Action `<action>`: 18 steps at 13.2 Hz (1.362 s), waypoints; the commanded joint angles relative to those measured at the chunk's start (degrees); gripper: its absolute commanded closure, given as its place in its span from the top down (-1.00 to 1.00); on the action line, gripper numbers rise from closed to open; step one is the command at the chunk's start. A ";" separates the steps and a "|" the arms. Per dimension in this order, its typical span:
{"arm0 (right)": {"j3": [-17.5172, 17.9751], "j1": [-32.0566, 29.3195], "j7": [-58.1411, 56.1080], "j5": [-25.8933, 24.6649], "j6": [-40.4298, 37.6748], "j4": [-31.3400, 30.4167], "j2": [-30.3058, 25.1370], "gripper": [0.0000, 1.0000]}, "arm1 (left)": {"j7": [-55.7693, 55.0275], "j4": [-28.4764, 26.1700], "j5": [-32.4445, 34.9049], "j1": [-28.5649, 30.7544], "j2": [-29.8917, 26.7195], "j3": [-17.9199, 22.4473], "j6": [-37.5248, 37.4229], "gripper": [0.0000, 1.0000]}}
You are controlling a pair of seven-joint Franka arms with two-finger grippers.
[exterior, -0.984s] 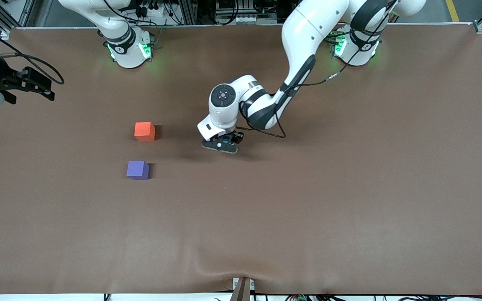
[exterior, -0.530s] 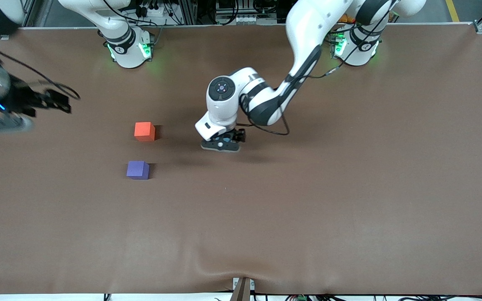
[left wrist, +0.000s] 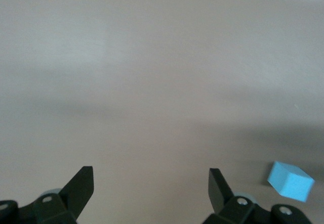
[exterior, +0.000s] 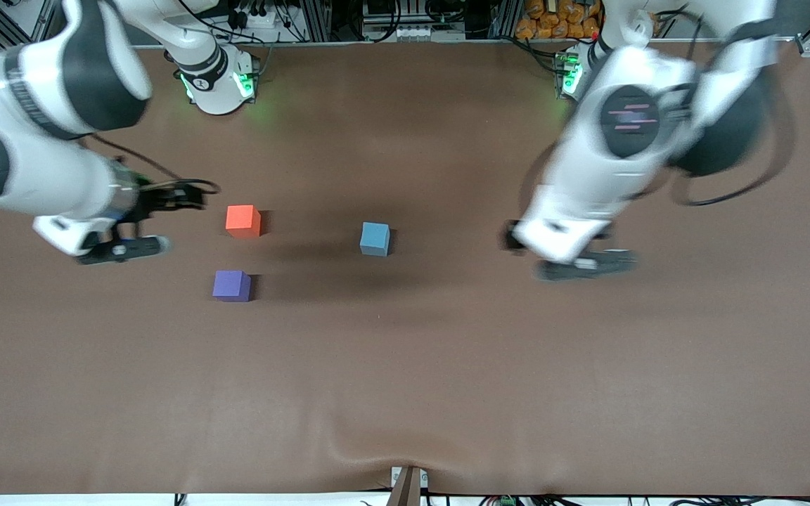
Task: Place blue block between orange and purple blocks
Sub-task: 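Set the blue block down with the left gripper while the right gripper approaches, then grasp the blue block with the right gripper while the left gripper withdraws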
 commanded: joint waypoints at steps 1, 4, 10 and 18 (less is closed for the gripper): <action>1.40 6.01 8.30 0.78 7.69 -4.49 0.19 1.00 | 7.58 -2.78 0.54 7.86 -5.34 -1.04 -2.57 1.00; 1.49 13.65 19.35 0.96 17.09 -8.36 3.44 1.00 | 16.04 -5.40 -0.34 15.69 -10.87 -1.39 -4.43 1.00; 1.40 21.85 30.19 0.78 35.03 -9.60 15.04 1.00 | 16.94 -15.42 -1.39 17.89 -20.63 -1.56 -3.55 1.00; 1.31 25.81 36.71 -1.32 44.02 -11.53 21.29 1.00 | 20.02 -16.58 -2.45 21.24 -23.20 -2.61 -4.17 1.00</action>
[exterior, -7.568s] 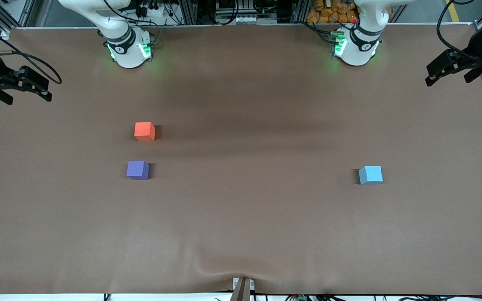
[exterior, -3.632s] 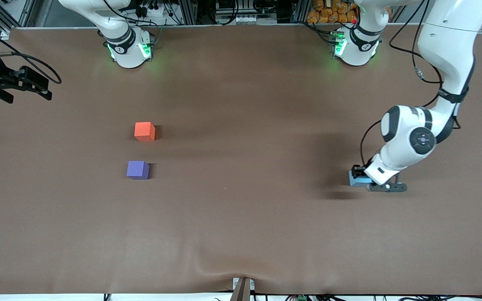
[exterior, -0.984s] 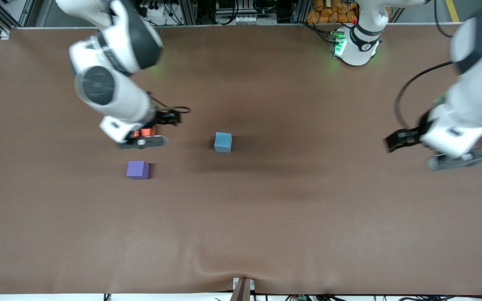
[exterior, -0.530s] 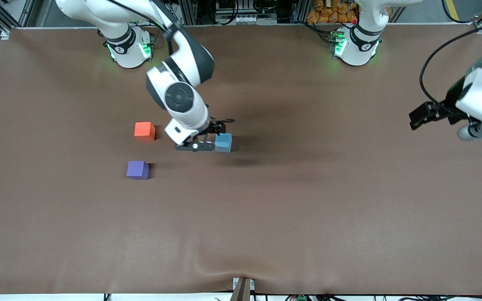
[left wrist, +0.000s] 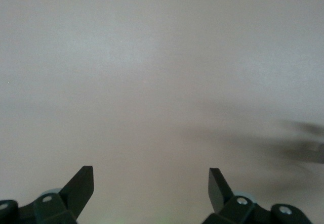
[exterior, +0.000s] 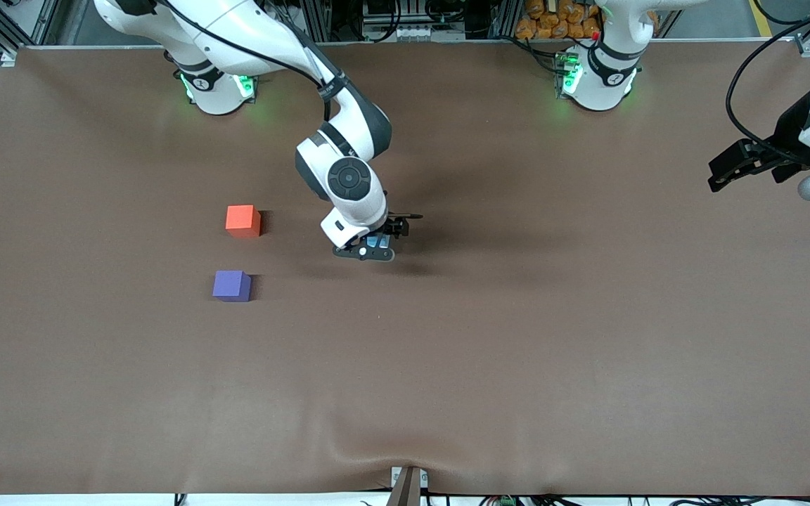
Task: Place blue block between orange and purple blocks
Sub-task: 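Carry the blue block with the right gripper toward the orange and purple blocks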
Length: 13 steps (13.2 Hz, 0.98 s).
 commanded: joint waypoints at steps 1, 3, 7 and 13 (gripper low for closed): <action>-0.45 0.27 1.32 -1.48 0.32 -1.01 -0.58 1.00 | 0.71 -1.14 -0.36 0.56 -1.07 -0.85 0.67 1.00; -0.36 0.36 1.41 -1.48 2.42 -1.10 0.12 0.57 | 0.10 -1.23 -0.45 0.39 -1.25 -1.03 0.41 1.00; -0.36 0.80 2.55 -1.48 2.69 -1.10 0.65 -0.15 | -0.43 -1.49 -0.36 0.65 -1.25 -2.00 -0.38 1.00; -0.36 -4.45 -1.47 -1.48 -12.12 -0.04 -7.94 -1.00 | -0.34 -1.23 -0.36 0.65 -1.16 -2.08 -0.38 1.00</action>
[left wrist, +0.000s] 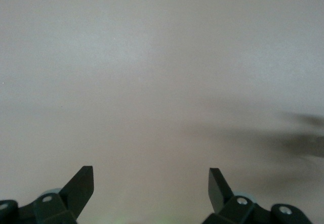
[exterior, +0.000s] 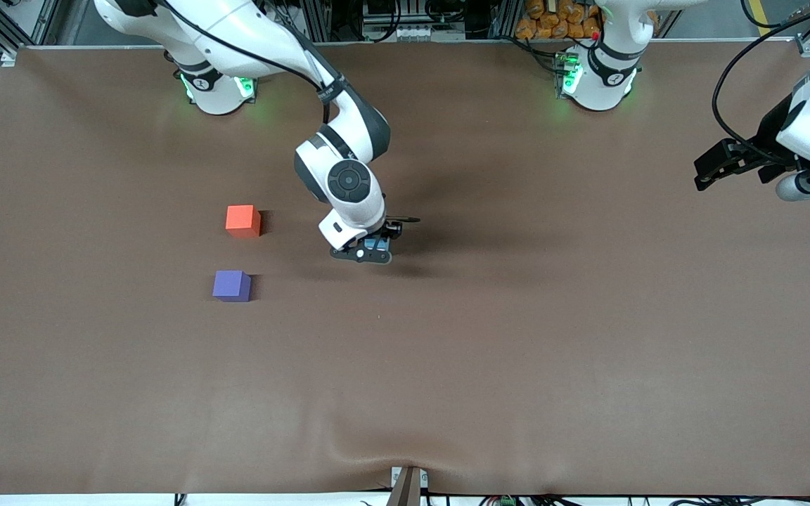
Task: Place blue block between orange and purple blocks
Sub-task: 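Carry the blue block with the right gripper toward the orange and purple blocks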
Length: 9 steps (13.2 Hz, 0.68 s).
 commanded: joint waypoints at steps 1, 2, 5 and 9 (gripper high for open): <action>0.41 -4.85 -5.78 -0.60 -8.18 -1.90 -8.22 -1.00 | -0.24 -0.60 -0.36 0.70 -1.24 -0.68 -0.34 1.00; 0.33 -6.08 -8.43 -0.60 -9.06 -3.65 -10.24 -1.00 | -0.24 -0.60 -0.45 0.70 -1.24 -0.68 -0.34 1.00; -0.20 -13.27 -20.45 -0.60 -8.81 -10.58 -17.00 -1.00 | -0.24 -0.60 -0.45 0.70 -1.33 -0.59 -0.34 1.00; -5.20 -19.27 -34.08 -0.51 -9.16 -15.96 -20.37 -1.00 | -0.24 -0.60 -0.45 0.79 -1.33 -0.59 -0.34 1.00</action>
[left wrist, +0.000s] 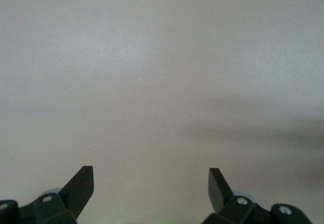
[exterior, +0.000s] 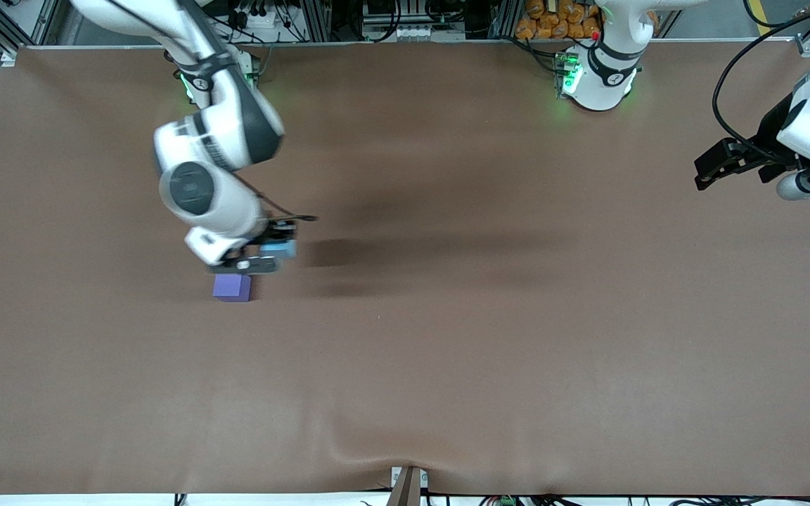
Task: Place blue block between orange and purple blocks
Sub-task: 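Carry the blue block with the right gripper toward the orange and purple blocks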
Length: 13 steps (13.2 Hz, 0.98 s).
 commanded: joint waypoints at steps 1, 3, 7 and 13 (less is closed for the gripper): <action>-2.95 -2.58 -8.58 -0.06 0.82 -4.78 -2.83 -1.00 | -0.24 -0.61 -0.36 0.64 -1.24 -0.53 -0.35 1.00; -3.85 -3.73 -10.90 0.20 1.87 -6.27 -2.56 -1.00 | -0.24 -0.61 -0.36 0.64 -1.15 -0.53 -0.35 1.00; -3.94 -4.79 -11.69 0.29 7.05 -10.40 -2.12 -1.00 | -0.07 -0.61 -0.36 0.73 -1.15 -0.53 -0.35 1.00; -3.85 -5.05 -11.69 1.08 8.64 -11.38 -1.07 -1.00 | 0.11 -0.52 -0.36 0.73 -1.15 -0.53 -0.35 1.00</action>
